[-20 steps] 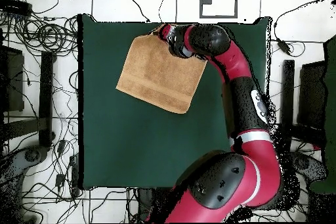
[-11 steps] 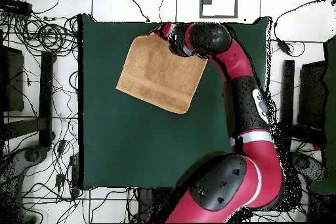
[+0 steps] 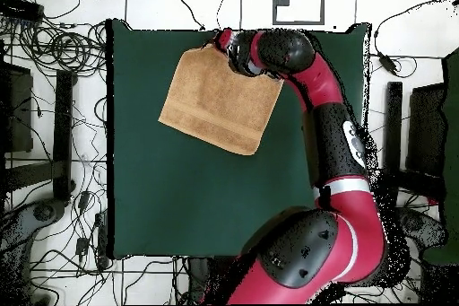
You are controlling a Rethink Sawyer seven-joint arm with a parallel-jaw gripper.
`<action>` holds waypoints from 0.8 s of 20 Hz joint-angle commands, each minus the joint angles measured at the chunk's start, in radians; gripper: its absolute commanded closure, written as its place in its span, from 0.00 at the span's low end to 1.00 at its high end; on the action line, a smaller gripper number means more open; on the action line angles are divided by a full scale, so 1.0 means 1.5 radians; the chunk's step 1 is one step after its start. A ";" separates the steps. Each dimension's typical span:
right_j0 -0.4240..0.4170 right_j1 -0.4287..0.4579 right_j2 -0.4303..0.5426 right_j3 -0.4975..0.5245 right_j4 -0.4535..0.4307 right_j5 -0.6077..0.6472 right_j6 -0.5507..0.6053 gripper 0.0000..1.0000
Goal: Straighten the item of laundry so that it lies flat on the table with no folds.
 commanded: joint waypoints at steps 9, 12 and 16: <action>0.011 0.067 0.140 0.021 0.020 -0.050 -0.094 0.00; 0.022 0.077 0.144 -0.007 0.010 -0.051 -0.097 0.00; 0.035 0.079 0.145 -0.043 -0.003 -0.046 -0.101 0.00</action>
